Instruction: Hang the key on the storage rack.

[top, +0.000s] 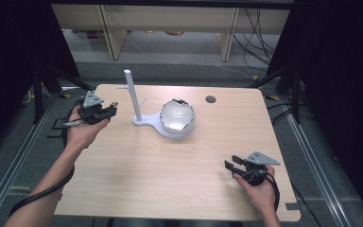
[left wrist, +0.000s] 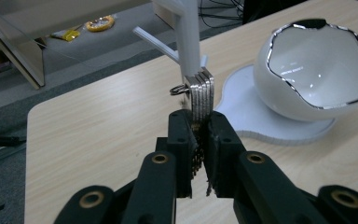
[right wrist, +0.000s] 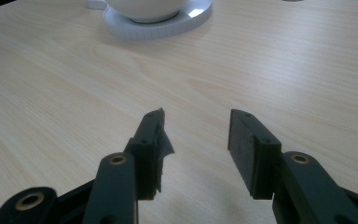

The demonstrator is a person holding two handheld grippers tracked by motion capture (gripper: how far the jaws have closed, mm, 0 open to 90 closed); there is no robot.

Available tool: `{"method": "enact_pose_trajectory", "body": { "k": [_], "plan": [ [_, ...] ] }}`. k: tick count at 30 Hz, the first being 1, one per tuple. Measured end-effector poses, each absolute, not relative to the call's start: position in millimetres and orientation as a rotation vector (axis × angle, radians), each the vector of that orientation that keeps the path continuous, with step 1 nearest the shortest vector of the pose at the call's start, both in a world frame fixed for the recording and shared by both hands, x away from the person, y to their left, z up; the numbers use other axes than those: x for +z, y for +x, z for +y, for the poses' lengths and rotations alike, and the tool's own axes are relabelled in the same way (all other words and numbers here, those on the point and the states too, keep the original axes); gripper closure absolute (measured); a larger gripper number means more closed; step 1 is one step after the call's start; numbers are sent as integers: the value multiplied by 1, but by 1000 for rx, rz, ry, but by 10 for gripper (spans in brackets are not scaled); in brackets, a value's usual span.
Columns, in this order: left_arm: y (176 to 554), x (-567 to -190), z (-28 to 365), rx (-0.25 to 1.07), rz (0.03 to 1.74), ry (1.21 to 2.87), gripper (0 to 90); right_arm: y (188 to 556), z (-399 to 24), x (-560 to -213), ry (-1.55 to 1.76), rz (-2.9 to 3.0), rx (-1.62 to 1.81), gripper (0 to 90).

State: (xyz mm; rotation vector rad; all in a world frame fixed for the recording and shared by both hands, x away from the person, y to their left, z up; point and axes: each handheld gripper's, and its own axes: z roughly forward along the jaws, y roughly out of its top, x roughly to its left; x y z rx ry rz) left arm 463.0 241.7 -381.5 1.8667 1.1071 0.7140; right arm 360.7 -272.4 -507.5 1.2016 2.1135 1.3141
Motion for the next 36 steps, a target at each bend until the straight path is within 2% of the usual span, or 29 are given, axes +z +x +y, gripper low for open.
{"method": "enact_pose_trajectory", "body": {
  "k": [14,19,36],
  "plan": [
    [488,-354,238,767,1096,1789,810,360,-269,-507,1268,2121,1340,552],
    [493,-356,236,762,1102,1792,809,362,-272,-507,1185,2129,1317,551],
    [498,-366,235,745,1124,1836,809,362,-270,-508,1239,2139,1313,544]
  ]
}}
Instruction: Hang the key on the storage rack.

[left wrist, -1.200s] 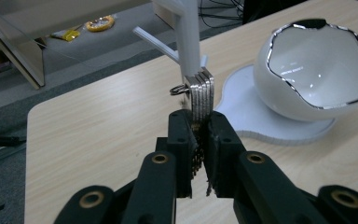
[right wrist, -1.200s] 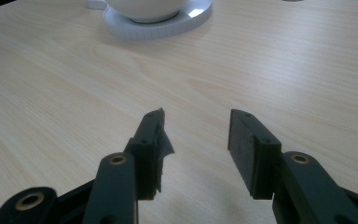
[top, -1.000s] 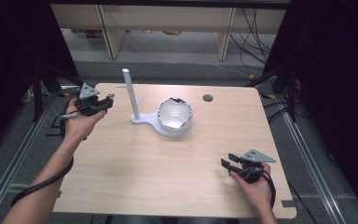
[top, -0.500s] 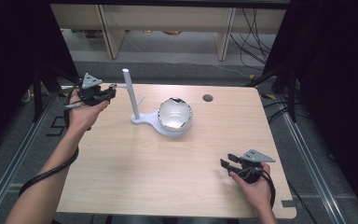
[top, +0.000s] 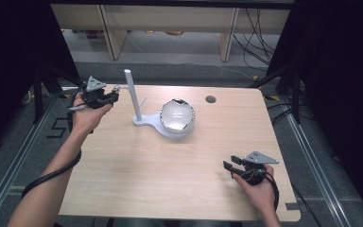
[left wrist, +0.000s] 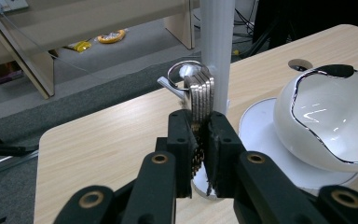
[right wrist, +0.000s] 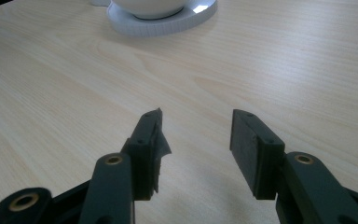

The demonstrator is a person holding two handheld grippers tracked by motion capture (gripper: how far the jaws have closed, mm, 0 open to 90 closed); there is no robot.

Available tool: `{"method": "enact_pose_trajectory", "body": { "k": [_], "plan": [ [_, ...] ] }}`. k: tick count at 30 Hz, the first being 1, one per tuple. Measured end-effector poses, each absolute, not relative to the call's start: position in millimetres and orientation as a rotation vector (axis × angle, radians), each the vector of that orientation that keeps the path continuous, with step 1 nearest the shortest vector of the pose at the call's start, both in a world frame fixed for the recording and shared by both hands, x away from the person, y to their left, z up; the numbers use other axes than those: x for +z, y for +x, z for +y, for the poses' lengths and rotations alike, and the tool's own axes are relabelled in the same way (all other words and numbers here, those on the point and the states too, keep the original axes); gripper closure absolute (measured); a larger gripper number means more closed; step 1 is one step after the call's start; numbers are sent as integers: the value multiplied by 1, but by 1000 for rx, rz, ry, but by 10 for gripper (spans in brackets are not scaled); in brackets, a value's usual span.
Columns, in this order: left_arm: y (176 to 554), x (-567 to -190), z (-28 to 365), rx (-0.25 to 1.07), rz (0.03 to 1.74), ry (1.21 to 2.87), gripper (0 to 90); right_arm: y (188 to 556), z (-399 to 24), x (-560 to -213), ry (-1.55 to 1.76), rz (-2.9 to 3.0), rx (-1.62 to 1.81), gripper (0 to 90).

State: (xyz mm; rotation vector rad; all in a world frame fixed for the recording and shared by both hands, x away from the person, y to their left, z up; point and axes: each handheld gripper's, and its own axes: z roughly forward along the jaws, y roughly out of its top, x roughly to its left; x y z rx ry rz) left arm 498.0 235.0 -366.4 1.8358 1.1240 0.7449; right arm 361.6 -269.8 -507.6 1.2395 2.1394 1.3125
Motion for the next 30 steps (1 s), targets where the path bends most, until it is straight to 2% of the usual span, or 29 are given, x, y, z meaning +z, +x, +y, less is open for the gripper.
{"method": "enact_pose_trajectory", "body": {
  "k": [24,30],
  "plan": [
    [507,-375,231,717,1146,1881,794,364,-272,-509,1190,2142,1304,542],
    [503,-375,228,708,1126,1840,616,364,-272,-508,1190,2145,1289,541]
  ]
}}
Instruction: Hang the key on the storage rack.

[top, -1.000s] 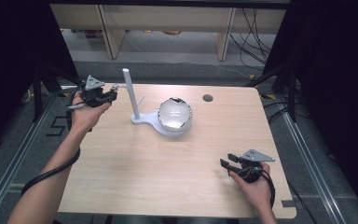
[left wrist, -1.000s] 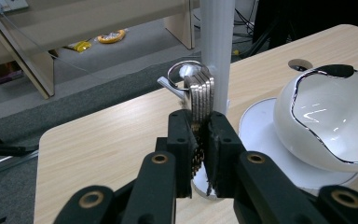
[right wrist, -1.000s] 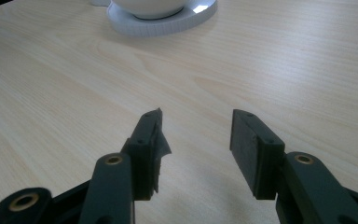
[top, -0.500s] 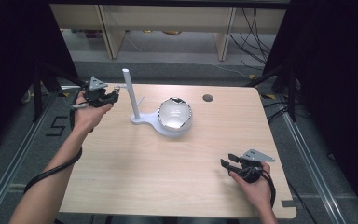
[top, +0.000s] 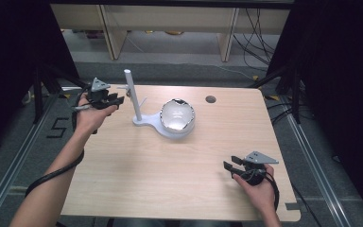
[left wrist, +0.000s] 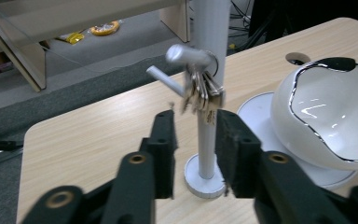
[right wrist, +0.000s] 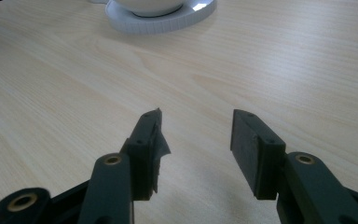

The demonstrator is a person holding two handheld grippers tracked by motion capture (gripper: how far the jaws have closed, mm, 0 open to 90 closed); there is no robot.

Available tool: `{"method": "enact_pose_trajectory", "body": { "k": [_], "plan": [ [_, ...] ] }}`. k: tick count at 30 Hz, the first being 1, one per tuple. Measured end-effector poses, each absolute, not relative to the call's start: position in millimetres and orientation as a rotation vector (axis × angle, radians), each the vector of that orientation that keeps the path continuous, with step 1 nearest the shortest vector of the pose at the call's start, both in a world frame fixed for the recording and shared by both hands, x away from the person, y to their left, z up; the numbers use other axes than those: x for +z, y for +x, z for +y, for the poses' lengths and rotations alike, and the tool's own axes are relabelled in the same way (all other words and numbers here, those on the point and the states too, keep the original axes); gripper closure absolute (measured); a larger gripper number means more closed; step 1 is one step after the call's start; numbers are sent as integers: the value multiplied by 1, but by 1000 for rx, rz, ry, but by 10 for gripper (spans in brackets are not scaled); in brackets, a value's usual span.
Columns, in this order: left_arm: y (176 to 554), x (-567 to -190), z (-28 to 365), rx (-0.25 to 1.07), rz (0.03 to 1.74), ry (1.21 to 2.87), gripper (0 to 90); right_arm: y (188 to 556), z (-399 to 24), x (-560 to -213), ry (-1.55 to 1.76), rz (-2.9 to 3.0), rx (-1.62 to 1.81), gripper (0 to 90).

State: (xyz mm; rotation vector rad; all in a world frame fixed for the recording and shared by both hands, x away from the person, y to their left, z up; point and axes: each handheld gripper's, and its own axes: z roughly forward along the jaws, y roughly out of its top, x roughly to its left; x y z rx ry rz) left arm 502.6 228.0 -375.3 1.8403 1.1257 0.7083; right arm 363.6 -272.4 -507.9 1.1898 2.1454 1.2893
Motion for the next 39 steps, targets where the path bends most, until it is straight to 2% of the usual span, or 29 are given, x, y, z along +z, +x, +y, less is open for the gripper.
{"method": "enact_pose_trajectory", "body": {
  "k": [7,14,39],
  "plan": [
    [486,-379,234,733,1111,1783,469,364,-272,-509,1215,2138,1330,538],
    [469,-380,240,742,1099,1745,389,364,-272,-508,1211,2135,1322,533],
    [405,-406,250,729,1076,1690,374,361,-273,-506,1228,2116,1299,527]
  ]
}}
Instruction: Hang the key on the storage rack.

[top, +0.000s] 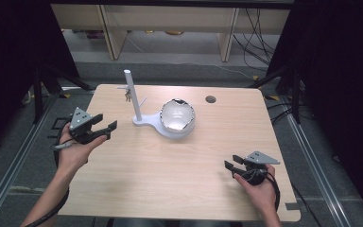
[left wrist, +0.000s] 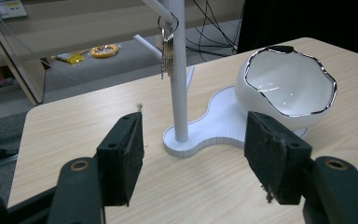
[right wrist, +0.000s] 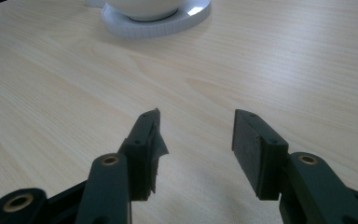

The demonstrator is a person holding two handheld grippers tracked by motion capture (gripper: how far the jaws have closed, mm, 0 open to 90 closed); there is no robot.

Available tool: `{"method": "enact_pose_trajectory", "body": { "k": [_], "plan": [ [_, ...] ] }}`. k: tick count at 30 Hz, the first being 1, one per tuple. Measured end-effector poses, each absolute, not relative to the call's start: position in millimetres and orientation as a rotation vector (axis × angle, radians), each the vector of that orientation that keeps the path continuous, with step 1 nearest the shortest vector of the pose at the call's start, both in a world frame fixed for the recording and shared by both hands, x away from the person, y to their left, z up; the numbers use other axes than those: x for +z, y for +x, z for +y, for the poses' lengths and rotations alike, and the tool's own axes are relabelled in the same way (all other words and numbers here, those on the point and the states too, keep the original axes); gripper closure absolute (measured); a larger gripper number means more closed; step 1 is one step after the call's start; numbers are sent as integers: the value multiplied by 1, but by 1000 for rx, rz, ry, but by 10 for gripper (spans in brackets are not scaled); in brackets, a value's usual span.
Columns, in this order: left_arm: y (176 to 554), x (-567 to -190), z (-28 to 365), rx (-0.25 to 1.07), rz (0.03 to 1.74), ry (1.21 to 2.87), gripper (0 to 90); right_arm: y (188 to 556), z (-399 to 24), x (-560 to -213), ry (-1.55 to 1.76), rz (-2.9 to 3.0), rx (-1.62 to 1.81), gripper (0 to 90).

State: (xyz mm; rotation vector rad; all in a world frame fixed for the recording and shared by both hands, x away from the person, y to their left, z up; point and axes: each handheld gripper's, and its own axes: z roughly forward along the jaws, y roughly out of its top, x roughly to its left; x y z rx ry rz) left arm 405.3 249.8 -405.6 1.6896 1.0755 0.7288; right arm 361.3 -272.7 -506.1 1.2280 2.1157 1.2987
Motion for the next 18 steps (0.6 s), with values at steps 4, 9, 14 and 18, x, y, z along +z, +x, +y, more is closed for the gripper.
{"method": "enact_pose_trajectory", "body": {
  "k": [4,9,14,18],
  "plan": [
    [398,-411,252,727,1082,1684,374,361,-272,-506,1228,2116,1298,526],
    [391,-418,255,726,1094,1684,374,361,-272,-506,1228,2115,1298,527],
    [385,-427,257,721,1104,1673,375,361,-272,-506,1234,2120,1300,527],
    [380,-436,258,723,1120,1673,374,363,-274,-506,1179,2114,1285,527]
  ]
}}
